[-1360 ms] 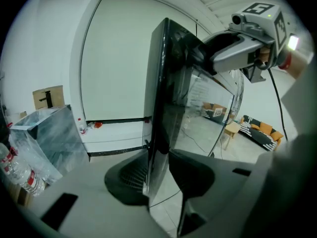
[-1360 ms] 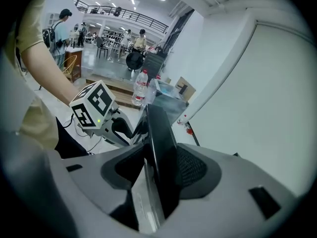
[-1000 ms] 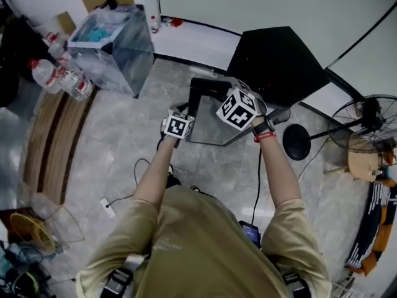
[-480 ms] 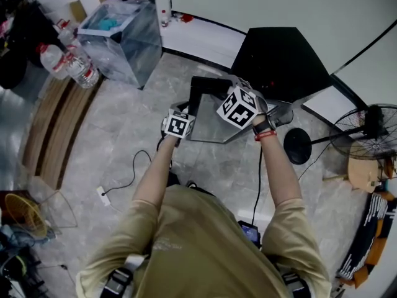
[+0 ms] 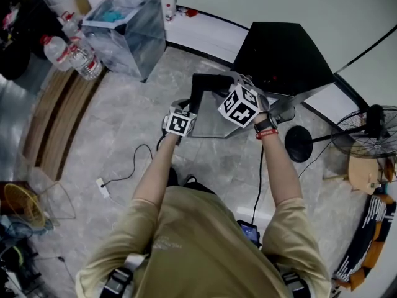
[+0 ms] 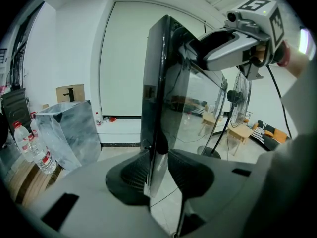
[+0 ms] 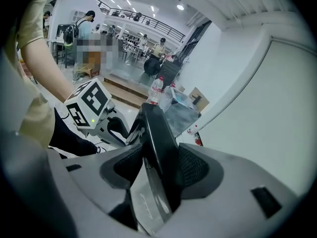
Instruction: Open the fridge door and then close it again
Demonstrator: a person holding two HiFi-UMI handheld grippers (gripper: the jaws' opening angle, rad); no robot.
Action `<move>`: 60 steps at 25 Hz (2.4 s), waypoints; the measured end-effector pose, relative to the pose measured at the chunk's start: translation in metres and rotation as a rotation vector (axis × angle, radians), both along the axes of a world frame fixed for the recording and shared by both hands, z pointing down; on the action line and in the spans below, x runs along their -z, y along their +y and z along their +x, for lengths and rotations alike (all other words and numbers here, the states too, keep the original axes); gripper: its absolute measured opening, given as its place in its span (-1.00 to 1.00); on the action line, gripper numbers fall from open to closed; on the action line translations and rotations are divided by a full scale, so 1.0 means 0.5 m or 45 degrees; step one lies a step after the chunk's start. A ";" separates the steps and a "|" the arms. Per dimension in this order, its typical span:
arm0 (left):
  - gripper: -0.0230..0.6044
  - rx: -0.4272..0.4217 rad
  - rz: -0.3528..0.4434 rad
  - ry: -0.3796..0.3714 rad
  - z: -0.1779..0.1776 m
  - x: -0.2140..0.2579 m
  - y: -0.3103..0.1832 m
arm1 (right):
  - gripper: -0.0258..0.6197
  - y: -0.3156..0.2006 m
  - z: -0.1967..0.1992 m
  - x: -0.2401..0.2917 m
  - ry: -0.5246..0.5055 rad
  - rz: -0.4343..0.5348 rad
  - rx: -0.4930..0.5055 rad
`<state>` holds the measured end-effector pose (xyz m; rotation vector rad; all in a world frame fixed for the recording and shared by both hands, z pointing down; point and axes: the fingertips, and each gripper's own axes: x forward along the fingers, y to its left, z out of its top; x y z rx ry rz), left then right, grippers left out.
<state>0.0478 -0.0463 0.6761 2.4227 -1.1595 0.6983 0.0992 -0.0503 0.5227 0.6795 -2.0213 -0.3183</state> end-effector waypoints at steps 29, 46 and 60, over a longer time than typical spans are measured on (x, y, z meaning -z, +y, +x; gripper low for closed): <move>-0.60 -0.078 -0.120 0.004 0.008 -0.012 0.193 | -0.13 0.159 -0.002 -0.009 0.137 -0.062 0.074; -0.63 -0.177 -0.125 0.075 0.007 0.020 0.273 | -0.09 0.210 0.008 -0.002 0.138 -0.021 0.051; -0.63 -0.155 0.071 0.148 -0.048 0.158 0.288 | -0.13 0.256 0.007 0.121 -0.658 0.007 -0.390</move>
